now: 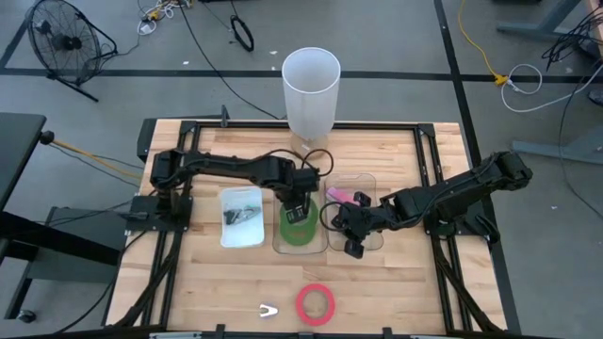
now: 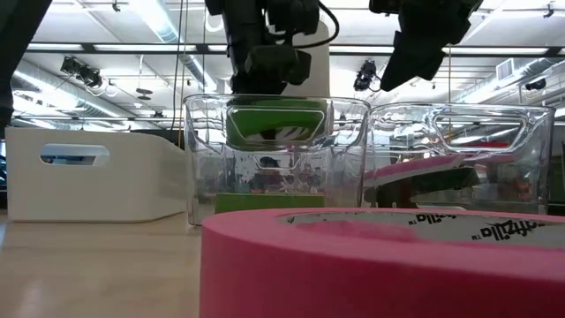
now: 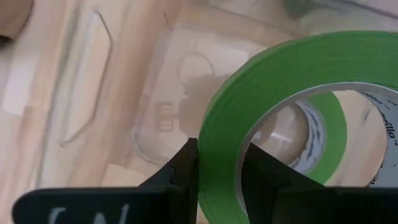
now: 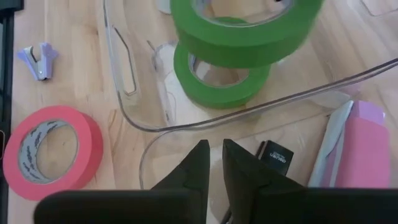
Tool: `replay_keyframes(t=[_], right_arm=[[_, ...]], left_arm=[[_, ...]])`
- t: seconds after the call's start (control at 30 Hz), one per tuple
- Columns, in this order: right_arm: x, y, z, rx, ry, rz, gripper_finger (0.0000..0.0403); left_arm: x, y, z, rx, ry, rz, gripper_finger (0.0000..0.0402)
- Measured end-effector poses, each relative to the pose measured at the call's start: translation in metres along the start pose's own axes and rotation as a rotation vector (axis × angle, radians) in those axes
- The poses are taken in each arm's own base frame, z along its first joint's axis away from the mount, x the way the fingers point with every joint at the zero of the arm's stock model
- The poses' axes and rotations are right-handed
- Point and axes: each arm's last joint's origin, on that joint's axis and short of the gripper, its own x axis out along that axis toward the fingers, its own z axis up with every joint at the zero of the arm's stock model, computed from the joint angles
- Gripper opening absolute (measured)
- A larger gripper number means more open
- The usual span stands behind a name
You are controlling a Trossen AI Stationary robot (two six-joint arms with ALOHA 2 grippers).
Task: Pick and place Stapler, Stapler remover, tape
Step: Put the green tape into the left transparent bin, then put the purple staple remover into the white bin
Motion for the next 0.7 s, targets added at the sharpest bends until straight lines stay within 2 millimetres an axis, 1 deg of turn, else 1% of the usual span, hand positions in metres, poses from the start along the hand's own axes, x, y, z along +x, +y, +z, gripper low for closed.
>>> replay_keyframes(t=[0.17,0.23,0.37,0.47,0.57,0.63,0.7], right_arm=[[0.0,-0.0004,0.0001,-0.001,-0.006,-0.012,0.0048],[0.0,-0.0004,0.0001,0.0,-0.006,-0.012,0.0048],[0.0,-0.0004,0.0001,-0.003,-0.006,-0.012,0.0048],[0.0,-0.0004,0.0001,-0.003,-0.005,-0.012,0.0048],[0.0,-0.0004,0.0001,-0.004,-0.005,-0.012,0.0048],[0.0,-0.0004,0.0001,-0.005,-0.005,-0.012,0.0048],[0.0,-0.0004,0.0001,-0.006,-0.005,-0.012,0.0048]], left_arm=[[0.0013,-0.0013,-0.0006,-0.031,0.002,-0.02,0.0087],[0.0012,-0.0028,-0.0006,-0.043,0.0,-0.028,0.0114],[0.001,-0.0047,-0.0008,-0.039,-0.003,-0.031,0.0192],[0.0009,-0.0059,-0.0007,-0.036,-0.007,-0.034,0.0223],[0.0009,-0.006,-0.0006,-0.036,-0.008,-0.036,0.023],[-0.0007,-0.0062,-0.0002,-0.035,-0.001,-0.047,0.0226],[-0.0072,-0.0075,0.0013,-0.032,0.02,-0.088,0.0216]])
